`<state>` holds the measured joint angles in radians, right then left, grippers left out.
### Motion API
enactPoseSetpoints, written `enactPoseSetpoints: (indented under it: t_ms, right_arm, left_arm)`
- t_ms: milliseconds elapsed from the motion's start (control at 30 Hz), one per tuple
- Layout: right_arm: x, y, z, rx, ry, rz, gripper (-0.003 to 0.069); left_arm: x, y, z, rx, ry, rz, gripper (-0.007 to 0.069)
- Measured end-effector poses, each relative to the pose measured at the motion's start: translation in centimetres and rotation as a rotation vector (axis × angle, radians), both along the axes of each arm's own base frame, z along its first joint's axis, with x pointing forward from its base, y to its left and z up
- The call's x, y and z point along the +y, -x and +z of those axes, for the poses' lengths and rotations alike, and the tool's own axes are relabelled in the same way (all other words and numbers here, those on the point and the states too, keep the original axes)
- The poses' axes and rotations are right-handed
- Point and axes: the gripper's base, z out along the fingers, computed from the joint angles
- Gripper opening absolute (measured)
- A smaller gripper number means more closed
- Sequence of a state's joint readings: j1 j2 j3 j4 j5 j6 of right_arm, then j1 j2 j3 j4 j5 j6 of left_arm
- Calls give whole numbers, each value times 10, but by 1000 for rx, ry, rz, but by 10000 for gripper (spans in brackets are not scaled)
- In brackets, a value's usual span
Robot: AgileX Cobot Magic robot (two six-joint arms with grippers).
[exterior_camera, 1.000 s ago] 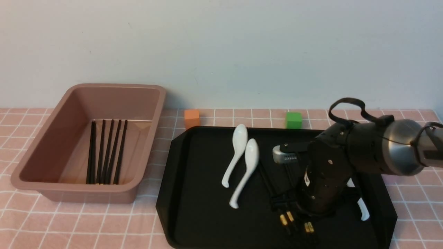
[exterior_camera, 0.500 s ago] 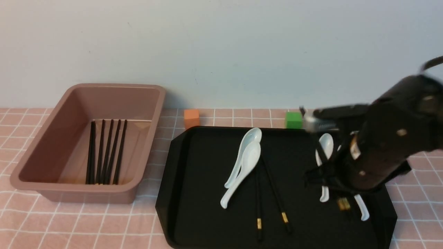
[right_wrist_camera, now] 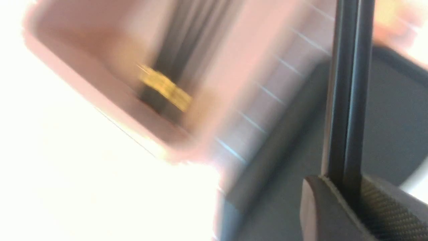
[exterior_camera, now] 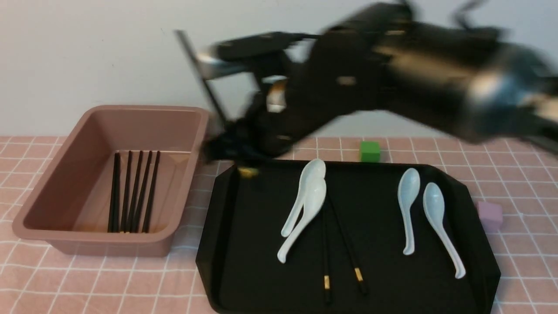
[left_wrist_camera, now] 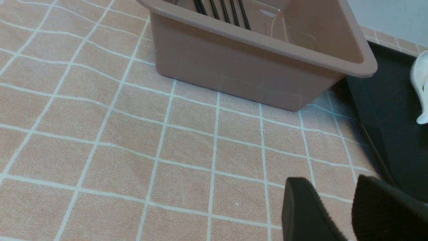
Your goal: On pink tablecloth take chopsticks from black tray and put them in box.
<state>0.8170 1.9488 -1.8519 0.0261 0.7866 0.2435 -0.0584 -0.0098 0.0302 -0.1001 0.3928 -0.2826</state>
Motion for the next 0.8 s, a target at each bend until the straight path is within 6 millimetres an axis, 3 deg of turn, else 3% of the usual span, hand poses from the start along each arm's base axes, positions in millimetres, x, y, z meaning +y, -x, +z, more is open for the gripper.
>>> enactPoseSetpoints:
  t_ms: [67,100,200,367,467,667,733,800]
  right_arm:
    - [25,-7,-1,-17,-37,23,139]
    - [43,-13,-12,-15,-48,37,139]
    - [69,-27,-27,-26,-85,42,139]
    - [89,-47,-66,-21,-73,29,150]
    - [92,-52,-80,-20,-52,22,223]
    - [87,-50,-65,-39,-40,20,444]
    - [80,-44,-47,-40,-19,28,489]
    - [66,-34,-17,-42,11,41,500]
  left_arm:
    - [0,0,0,0,0,0,239]
    - [0,0,0,0,0,0,239]
    - [0,0,0,0,0,0,239]
    - [0,0,0,0,0,0,239]
    - [0,0,0,0,0,0,239]
    - [0,0,0,0,0,0,239]
    - [0,0,0,0,0,0,239]
    - [0,0,0,0,0,0,239]
